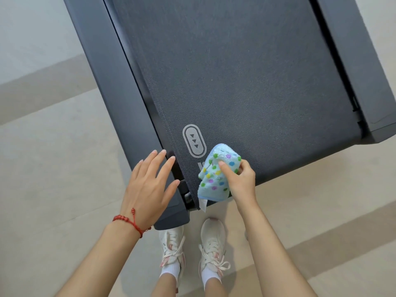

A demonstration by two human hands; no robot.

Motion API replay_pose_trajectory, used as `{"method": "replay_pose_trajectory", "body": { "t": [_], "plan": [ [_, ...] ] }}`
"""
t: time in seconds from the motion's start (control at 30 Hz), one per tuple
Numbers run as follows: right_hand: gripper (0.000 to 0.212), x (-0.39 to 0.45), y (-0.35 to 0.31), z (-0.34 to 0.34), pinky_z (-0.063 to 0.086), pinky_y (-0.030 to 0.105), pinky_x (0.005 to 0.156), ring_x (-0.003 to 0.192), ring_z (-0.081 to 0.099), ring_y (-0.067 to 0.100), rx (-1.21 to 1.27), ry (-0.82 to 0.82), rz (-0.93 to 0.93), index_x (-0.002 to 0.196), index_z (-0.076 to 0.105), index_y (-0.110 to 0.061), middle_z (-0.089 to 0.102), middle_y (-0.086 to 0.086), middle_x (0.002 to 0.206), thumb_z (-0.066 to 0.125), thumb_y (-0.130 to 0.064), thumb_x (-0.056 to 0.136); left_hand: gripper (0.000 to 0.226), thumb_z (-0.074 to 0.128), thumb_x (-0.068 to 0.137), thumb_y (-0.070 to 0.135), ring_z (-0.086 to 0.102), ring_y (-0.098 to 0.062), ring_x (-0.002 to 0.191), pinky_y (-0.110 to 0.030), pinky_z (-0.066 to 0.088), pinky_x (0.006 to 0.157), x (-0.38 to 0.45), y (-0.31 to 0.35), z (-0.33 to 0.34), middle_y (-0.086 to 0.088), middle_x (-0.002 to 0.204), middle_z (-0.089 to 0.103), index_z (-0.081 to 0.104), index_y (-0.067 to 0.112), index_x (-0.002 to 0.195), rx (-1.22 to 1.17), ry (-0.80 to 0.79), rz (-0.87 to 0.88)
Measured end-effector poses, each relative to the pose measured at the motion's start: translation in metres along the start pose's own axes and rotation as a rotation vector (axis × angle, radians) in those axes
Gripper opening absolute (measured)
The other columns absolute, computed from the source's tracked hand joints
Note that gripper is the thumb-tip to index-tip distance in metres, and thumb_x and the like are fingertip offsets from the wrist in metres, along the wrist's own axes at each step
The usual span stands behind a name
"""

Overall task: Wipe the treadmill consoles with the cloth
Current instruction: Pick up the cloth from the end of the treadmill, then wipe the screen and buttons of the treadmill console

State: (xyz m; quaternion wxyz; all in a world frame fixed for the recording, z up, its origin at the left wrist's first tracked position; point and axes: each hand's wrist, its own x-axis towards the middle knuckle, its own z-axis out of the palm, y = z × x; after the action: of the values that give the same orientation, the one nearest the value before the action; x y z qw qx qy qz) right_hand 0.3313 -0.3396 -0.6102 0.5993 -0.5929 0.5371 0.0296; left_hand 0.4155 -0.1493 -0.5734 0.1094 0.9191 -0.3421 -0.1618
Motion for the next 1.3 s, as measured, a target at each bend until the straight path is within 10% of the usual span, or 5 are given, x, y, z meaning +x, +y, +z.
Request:
{"method": "replay_pose_trajectory", "body": {
  "t": [0.83, 1.3],
  "plan": [
    [0.019, -0.297, -0.313, -0.07, 0.054, 0.026, 0.052, 0.064, 0.067, 0.018, 0.093, -0.23, -0.404, 0.079, 0.06, -0.003, 0.067, 0.01, 0.073, 0.062, -0.021, 0.085, 0.061, 0.018, 0.099, 0.046, 0.043, -0.033, 0.121, -0.042, 0.032, 0.099, -0.115, 0.073, -0.358, -0.019, 0.128, 0.055, 0.054, 0.005, 0.126, -0.017, 0.37, -0.235],
    [0.02, -0.414, -0.431, 0.046, 0.052, 0.023, 0.049, 0.059, 0.068, 0.012, -0.013, -0.347, -0.576, 0.08, 0.063, -0.004, 0.068, 0.005, 0.069, 0.066, -0.024, 0.082, 0.066, 0.014, 0.098, 0.05, 0.044, -0.03, 0.121, -0.047, 0.046, 0.089, -0.186, -0.056, -0.506, -0.016, 0.126, 0.056, 0.054, 0.007, 0.125, 0.001, 0.519, -0.386]
  ]
}}
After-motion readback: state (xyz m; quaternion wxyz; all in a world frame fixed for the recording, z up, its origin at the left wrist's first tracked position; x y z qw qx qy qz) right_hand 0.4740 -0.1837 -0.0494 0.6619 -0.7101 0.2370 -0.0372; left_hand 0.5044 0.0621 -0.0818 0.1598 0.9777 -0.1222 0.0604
